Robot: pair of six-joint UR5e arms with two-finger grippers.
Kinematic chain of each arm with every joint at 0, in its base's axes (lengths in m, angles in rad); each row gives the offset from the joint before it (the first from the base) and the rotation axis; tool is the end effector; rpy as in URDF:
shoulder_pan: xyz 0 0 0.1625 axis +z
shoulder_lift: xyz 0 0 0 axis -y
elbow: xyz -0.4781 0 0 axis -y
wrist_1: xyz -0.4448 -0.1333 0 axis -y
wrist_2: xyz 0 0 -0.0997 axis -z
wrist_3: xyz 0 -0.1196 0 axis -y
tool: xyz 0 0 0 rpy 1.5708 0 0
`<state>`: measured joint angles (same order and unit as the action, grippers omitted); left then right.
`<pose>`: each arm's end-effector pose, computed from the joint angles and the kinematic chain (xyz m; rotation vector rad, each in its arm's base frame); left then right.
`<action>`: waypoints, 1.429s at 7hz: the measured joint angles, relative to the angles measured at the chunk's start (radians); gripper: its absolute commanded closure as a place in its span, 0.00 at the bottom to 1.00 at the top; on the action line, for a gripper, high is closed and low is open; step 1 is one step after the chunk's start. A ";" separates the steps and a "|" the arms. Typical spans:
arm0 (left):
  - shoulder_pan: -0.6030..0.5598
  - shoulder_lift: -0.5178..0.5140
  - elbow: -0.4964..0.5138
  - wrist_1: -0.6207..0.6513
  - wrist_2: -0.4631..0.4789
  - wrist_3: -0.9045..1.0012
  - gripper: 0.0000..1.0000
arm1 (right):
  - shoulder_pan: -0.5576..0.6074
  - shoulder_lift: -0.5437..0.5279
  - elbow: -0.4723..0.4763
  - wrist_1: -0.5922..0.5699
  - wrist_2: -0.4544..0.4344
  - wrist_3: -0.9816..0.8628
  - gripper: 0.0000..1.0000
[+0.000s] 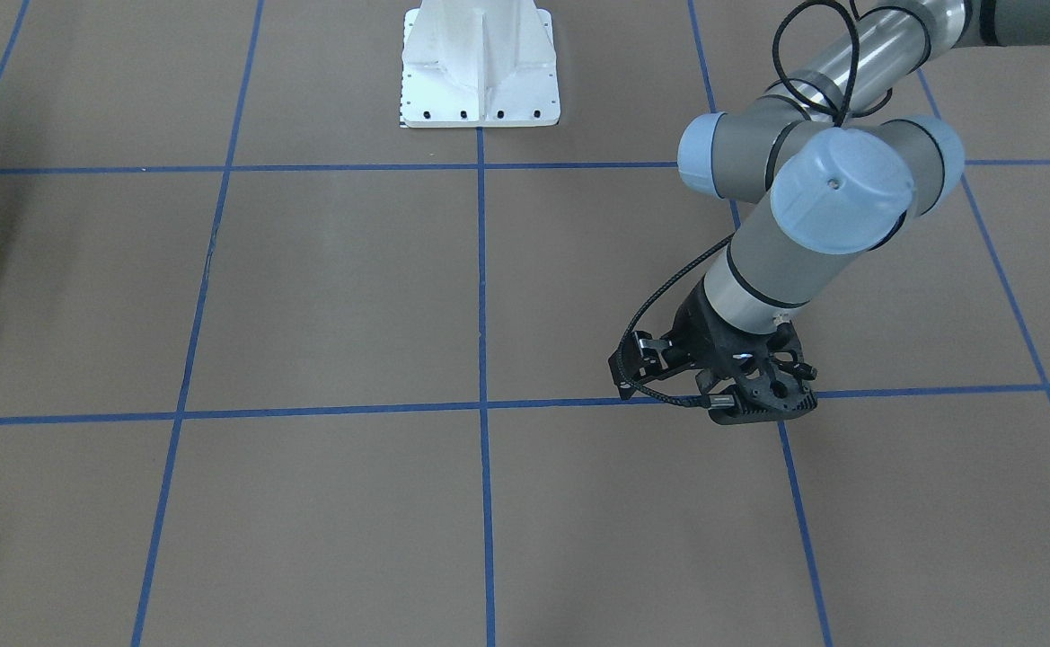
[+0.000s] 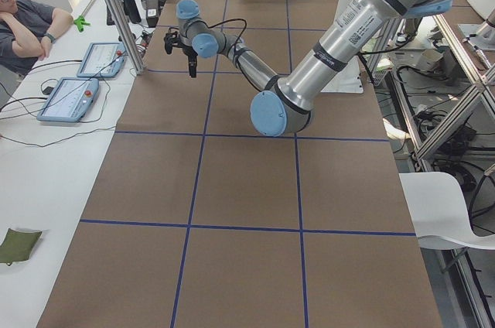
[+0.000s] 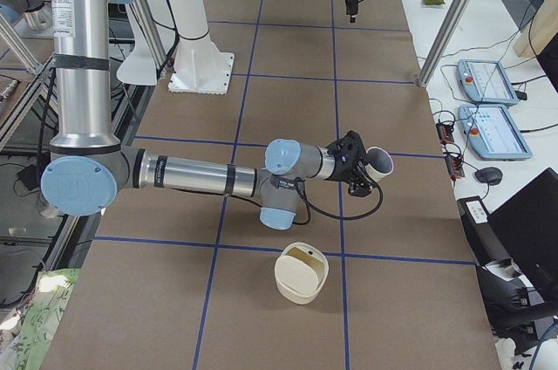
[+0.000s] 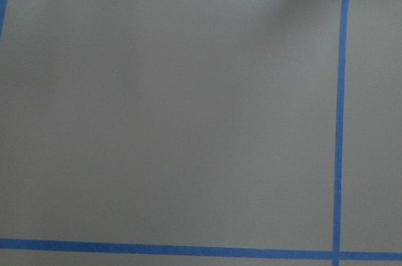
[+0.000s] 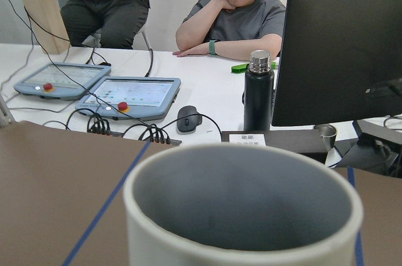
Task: Left arm hands cup to right arm to dump lemon
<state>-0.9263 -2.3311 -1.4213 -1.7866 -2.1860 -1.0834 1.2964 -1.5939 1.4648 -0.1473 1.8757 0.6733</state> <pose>0.4492 -0.7047 0.2467 0.0787 0.9825 -0.1487 -0.0599 -0.5722 0.6330 1.0223 -0.8173 0.1431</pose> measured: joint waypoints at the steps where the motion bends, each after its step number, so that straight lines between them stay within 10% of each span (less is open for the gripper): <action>1: 0.001 0.006 0.000 -0.001 0.000 0.001 0.00 | -0.055 -0.001 0.045 -0.085 -0.086 -0.113 0.79; 5: 0.000 0.011 0.001 -0.001 -0.004 0.002 0.00 | -0.367 0.055 0.315 -0.402 -0.337 -0.174 0.79; 10: 0.003 -0.043 -0.022 -0.011 -0.017 -0.107 0.00 | -0.797 0.392 0.340 -0.755 -0.801 -0.107 0.79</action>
<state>-0.9238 -2.3738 -1.4436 -1.7973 -2.2035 -1.1902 0.4991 -1.2019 1.8049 -0.9024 1.0749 0.5666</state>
